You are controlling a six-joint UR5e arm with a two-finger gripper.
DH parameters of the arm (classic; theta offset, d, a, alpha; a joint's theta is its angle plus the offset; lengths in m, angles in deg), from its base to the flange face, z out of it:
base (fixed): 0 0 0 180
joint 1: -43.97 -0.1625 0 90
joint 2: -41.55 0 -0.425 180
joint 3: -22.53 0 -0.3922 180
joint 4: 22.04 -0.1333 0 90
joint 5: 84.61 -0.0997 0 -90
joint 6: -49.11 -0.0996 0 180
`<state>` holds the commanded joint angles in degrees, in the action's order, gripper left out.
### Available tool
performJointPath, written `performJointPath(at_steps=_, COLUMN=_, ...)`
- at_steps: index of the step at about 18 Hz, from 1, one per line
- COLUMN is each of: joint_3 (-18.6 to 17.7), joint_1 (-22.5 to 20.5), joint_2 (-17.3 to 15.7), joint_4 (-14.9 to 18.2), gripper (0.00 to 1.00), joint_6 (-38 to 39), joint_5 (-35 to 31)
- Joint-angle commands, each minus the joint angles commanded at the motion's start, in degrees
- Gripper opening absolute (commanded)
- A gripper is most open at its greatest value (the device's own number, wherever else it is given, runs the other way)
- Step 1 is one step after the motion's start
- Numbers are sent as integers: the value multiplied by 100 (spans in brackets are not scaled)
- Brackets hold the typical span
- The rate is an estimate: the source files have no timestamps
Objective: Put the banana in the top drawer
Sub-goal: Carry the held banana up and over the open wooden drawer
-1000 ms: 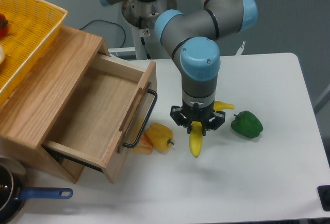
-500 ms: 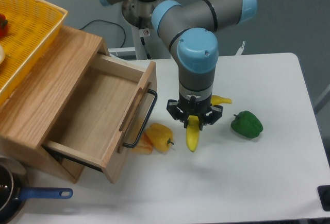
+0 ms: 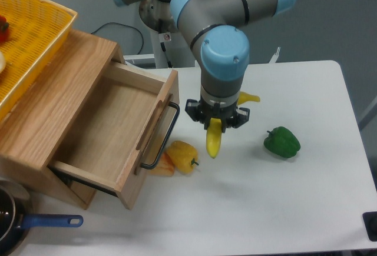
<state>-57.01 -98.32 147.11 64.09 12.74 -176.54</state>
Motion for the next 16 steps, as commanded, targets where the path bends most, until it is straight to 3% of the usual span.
performJointPath(at_steps=5, joint_3=255, joint_1=17, joint_2=-97, joint_4=245, gripper=25, joint_6=-177, joint_5=-27)
performJointPath(at_steps=10, joint_3=238, joint_1=44, joint_2=-431, joint_4=544, gripper=25, joint_6=-89, joint_5=332)
performJointPath(at_steps=13, joint_3=229, joint_1=35, joint_2=-554, joint_4=887, gripper=25, joint_6=121, joint_5=465)
performJointPath(at_steps=16, joint_3=238, joint_1=18, joint_2=-686, joint_4=923, gripper=25, joint_6=394, joint_5=719)
